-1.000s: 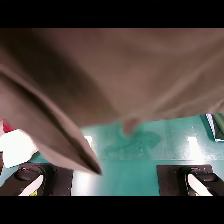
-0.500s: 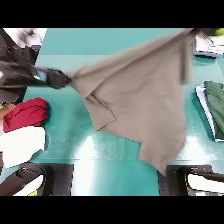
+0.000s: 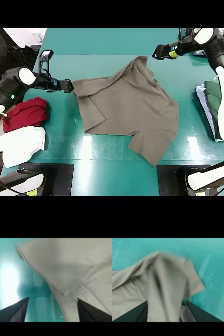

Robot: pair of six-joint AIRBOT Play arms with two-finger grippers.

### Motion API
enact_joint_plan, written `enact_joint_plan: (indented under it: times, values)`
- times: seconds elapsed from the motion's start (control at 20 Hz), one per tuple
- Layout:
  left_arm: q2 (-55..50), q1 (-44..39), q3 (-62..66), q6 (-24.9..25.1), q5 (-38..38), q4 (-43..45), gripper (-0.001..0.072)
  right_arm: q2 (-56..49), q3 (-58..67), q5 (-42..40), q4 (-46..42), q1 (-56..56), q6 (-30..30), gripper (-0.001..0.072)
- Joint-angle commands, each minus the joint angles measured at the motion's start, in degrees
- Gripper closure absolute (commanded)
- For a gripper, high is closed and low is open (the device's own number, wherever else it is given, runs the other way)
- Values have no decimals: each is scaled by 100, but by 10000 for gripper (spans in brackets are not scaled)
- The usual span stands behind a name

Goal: Fold the shirts.

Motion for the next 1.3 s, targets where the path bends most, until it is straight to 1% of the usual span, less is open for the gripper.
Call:
enact_joint_plan:
  times: [0.0,0.05,0.1,0.15,0.2,0.25,0.45,0.5,0.6,0.7,0.75,0.9,1.0,1.15,1.25]
  values:
    - [26,33,555,-20,-723,107,-10,101,323,678,4,-173,11,204]
    - [138,-74,549,20,-813,111,-10,236,323,988,4,-256,11,204]
    - [203,-273,518,184,-953,116,-5,361,321,1266,2,-341,9,204]
    - [234,-498,496,304,-1158,120,80,490,321,1497,4,-424,9,204]
    - [219,-813,483,385,-1373,131,100,610,321,1646,2,-476,9,204]
    - [219,-1158,417,389,-1403,136,100,717,321,1755,2,-522,9,204]
    - [203,-2756,-258,376,-807,511,100,1097,321,1974,0,-546,9,204]
    - [188,-3088,-474,339,-649,634,100,1176,321,2044,4,-542,7,204]
    - [87,-3488,-780,212,-354,776,100,1292,321,2177,4,-492,9,204]
    - [-151,-3545,-846,166,-201,802,100,1373,321,2297,11,-446,9,204]
    - [-299,-3545,-844,79,-153,966,99,1405,321,2356,-4,-426,9,204]
    - [-621,-3547,-846,83,-260,1038,100,1460,323,2509,2,-372,9,204]
    - [-678,-3545,-850,79,-358,1123,99,1491,323,2588,4,-367,9,204]
    - [-680,-3545,-850,-74,-343,1497,100,1493,323,2601,9,-363,9,204]
    - [-680,-3545,-850,-96,-328,1550,100,1493,321,2610,13,-363,9,204]
